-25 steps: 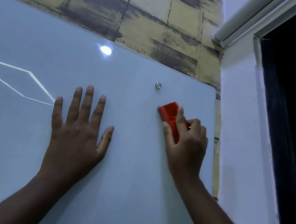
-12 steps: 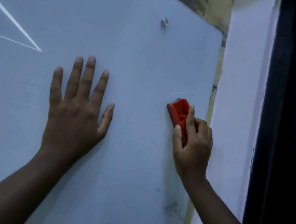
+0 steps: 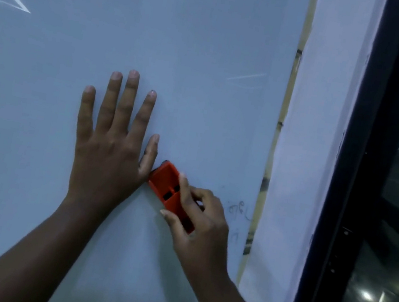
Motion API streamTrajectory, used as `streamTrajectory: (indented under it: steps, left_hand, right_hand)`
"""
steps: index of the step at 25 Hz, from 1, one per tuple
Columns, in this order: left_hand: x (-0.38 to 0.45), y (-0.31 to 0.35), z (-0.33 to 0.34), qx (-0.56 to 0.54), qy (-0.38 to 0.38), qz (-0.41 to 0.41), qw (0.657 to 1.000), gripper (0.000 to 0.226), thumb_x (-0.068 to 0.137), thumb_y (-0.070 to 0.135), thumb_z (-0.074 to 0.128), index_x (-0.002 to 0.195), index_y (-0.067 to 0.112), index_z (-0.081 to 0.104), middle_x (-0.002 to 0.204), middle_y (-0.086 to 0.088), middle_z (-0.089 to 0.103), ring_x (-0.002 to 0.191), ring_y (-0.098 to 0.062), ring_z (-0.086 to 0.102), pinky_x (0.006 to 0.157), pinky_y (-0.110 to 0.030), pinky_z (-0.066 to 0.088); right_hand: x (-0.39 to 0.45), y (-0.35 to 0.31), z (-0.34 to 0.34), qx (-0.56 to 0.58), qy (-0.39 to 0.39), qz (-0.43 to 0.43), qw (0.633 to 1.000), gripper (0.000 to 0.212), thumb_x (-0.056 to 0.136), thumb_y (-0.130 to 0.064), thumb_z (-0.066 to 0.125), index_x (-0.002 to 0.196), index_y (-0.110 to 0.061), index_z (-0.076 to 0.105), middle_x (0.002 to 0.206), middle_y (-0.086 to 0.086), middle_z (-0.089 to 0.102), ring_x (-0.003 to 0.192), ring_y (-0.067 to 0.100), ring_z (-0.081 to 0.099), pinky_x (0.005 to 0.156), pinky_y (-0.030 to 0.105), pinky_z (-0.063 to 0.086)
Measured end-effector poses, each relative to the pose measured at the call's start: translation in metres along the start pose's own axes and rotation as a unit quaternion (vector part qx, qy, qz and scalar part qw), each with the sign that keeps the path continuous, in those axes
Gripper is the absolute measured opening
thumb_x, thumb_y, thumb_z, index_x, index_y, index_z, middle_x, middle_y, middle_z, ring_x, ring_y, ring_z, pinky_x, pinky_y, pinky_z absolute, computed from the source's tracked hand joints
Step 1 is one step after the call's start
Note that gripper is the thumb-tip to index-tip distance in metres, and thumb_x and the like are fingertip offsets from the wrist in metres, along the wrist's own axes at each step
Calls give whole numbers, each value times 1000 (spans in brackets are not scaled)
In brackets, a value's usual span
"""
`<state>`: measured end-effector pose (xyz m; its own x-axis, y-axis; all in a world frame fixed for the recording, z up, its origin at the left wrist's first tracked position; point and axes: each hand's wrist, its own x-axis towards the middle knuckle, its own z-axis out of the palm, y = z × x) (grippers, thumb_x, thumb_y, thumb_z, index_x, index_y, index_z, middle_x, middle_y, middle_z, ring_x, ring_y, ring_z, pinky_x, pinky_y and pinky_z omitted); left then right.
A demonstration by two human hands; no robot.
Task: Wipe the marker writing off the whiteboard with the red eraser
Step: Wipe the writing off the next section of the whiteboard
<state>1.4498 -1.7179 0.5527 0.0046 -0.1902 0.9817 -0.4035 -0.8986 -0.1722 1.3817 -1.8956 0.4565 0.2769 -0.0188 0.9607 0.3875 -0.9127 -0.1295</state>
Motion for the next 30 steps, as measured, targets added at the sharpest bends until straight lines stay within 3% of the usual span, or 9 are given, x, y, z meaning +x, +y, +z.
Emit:
streamTrajectory:
  steps: [3,6,9,11,17,20,24,27,30]
  left_hand:
    - [-22,4,0,-1,0,-2,1000,66,112,39,36,169,10,20,176,-20,8,164,-37,4,132,-57,-1]
    - [-42,12,1,-12,-14,2,1000,67,112,39,39,169,10,19,176,-21,7,164,-39,3,131,-60,-4]
    - [-59,21,2,-1,-31,2,1000,69,112,40,40,170,10,16,176,-23,4,163,-42,2,128,-65,-6]
    - [-70,28,4,0,-36,-7,999,71,112,40,41,170,11,14,176,-23,4,163,-43,3,127,-66,-7]
    - [-100,50,14,9,-37,-36,999,71,111,38,44,170,10,16,175,-23,6,163,-43,6,127,-68,-3]
    - [-111,58,18,10,-41,-44,998,71,111,36,45,169,9,17,175,-24,7,163,-43,6,127,-69,-1]
    - [-125,72,24,16,-40,-57,997,70,110,34,47,169,8,20,174,-24,10,164,-39,1,127,-70,3]
    - [-136,77,27,22,-43,-67,997,70,109,34,48,168,7,22,174,-24,12,164,-36,0,128,-69,5]
    - [-152,80,31,32,-42,-60,997,70,108,33,50,168,6,24,173,-26,16,164,-37,3,128,-68,7]
  right_hand:
    - [-12,10,-3,5,6,38,999,74,89,-50,69,156,-40,40,112,-10,60,98,11,58,84,28,53]
    - [-15,54,-18,14,49,128,990,73,86,-43,80,152,-29,52,105,-8,64,93,13,63,82,34,55]
    - [-26,103,-39,48,92,241,965,73,85,-38,83,151,-25,54,99,-6,67,89,9,65,82,42,60]
    - [-35,120,-45,85,106,297,945,74,86,-36,83,153,-26,51,99,-3,67,92,1,64,87,40,61]
    - [-58,117,-31,97,148,338,924,71,88,-36,81,151,-27,51,92,-4,58,85,6,59,87,38,58]
    - [-71,103,-18,101,134,309,936,72,87,-35,82,151,-25,52,96,-5,55,88,11,58,86,40,58]
    - [-107,84,0,70,66,190,977,72,86,-32,83,151,-21,53,104,0,58,94,20,61,82,30,54]
    - [-139,78,2,21,-8,96,995,73,83,-37,82,150,-24,54,111,-1,61,96,19,61,77,35,56]
    - [-141,92,-7,-11,-28,55,998,77,78,-34,88,148,-28,57,112,-1,65,97,21,63,74,38,57]
